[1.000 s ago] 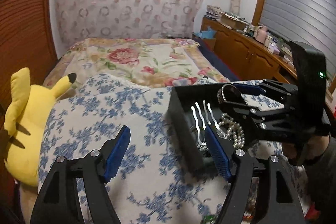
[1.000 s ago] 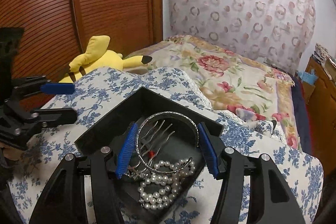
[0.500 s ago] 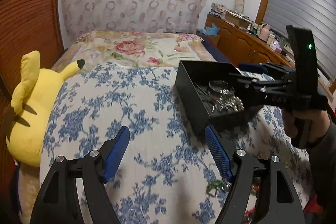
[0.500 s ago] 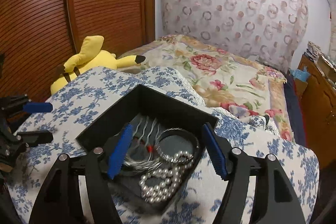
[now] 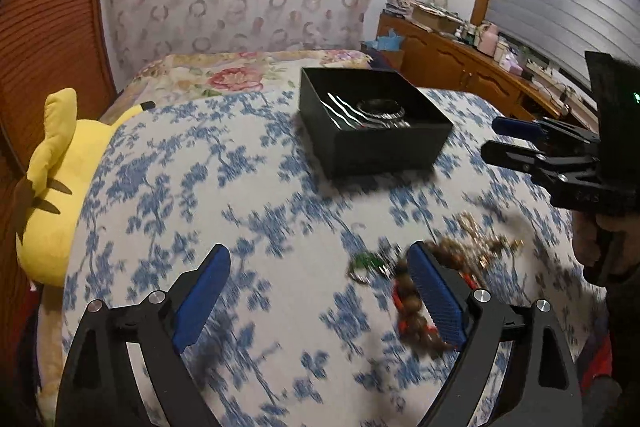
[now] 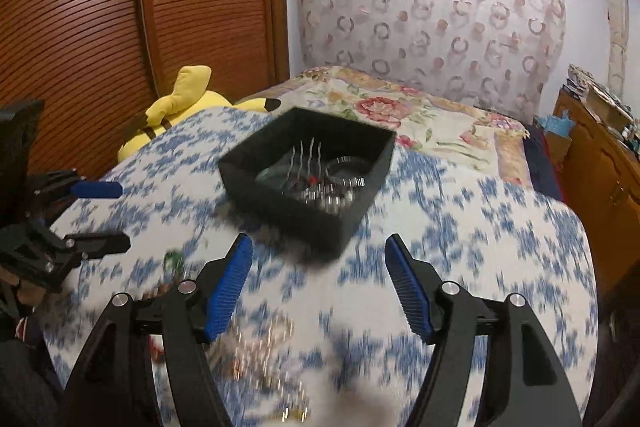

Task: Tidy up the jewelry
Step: 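Move both grippers back over the remaining jewelry, then grasp the brown bead bracelet with the left gripper and lift it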

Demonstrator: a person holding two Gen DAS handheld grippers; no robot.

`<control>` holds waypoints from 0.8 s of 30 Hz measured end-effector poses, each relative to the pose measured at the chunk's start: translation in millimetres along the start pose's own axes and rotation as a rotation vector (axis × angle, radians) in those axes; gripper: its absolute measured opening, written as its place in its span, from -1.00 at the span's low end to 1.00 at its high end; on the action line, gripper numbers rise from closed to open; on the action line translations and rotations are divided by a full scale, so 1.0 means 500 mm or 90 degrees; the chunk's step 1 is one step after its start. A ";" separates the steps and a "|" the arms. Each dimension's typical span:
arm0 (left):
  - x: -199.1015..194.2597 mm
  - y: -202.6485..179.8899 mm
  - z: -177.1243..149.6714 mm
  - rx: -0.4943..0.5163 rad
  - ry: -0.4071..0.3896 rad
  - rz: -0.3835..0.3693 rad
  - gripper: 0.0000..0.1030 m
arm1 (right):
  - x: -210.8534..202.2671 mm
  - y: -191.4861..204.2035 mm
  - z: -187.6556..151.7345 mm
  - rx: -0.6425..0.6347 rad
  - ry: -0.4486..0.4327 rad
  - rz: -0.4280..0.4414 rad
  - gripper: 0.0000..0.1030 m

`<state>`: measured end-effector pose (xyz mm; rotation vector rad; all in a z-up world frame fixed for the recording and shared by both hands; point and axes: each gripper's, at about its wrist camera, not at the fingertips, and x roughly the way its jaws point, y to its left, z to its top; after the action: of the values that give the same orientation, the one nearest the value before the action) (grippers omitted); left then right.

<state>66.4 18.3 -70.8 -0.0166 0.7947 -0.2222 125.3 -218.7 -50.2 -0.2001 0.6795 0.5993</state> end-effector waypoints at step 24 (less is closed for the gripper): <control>0.039 -0.028 -0.069 -0.001 0.066 -0.012 0.85 | -0.057 0.033 -0.176 0.020 0.060 -0.008 0.34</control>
<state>52.4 2.8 -107.4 -0.0150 0.8978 -0.2417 51.5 -250.0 -99.1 -0.2042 0.7772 0.5689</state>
